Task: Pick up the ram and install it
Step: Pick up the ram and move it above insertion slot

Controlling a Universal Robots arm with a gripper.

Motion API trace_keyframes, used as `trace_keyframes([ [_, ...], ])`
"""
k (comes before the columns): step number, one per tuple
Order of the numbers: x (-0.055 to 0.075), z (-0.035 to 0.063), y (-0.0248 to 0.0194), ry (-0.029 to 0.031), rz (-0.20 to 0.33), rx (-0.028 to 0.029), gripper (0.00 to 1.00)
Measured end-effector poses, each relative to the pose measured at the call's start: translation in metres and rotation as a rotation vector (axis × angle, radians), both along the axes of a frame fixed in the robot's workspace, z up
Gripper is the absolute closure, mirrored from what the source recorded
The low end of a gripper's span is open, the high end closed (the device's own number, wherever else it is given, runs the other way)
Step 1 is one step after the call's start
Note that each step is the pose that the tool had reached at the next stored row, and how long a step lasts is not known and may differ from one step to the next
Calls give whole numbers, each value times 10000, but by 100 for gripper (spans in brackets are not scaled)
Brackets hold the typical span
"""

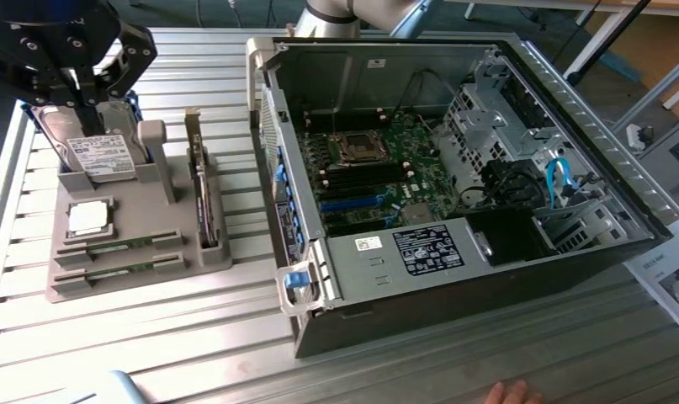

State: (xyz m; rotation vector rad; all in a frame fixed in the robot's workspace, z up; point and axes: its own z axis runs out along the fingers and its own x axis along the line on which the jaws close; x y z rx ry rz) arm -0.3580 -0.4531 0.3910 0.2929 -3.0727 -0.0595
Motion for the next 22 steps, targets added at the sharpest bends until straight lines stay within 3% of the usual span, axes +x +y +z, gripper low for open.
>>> trace_keyframes([
  [5,0,0,0,135,713,-4,90],
  [14,0,0,0,223,1377,-7,90],
  [22,0,0,0,269,2279,-14,90],
])
